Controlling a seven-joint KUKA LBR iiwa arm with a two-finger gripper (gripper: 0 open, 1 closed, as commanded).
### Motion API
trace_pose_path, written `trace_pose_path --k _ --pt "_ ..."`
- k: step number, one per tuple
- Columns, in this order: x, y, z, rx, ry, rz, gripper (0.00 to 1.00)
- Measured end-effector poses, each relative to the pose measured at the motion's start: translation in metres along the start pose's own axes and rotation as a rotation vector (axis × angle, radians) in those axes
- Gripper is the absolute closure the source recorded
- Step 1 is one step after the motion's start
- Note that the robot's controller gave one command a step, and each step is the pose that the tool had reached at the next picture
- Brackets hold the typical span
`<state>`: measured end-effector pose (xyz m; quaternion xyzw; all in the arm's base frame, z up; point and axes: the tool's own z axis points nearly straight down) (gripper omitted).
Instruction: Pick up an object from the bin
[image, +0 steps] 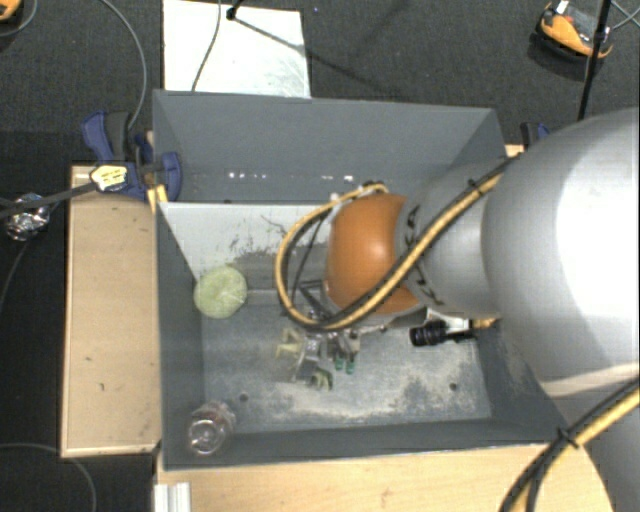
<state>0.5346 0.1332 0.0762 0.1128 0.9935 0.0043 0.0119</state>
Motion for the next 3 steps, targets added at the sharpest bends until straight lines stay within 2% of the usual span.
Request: trace_pose_path --k 1,2,3 --pt "0.001 -0.001 -0.005 0.001 0.003 0.0 1.0" --pt "0.003 -0.001 -0.024 0.005 0.012 0.0 1.0" --pt "0.001 0.0 -0.044 0.002 0.007 -0.001 1.0"
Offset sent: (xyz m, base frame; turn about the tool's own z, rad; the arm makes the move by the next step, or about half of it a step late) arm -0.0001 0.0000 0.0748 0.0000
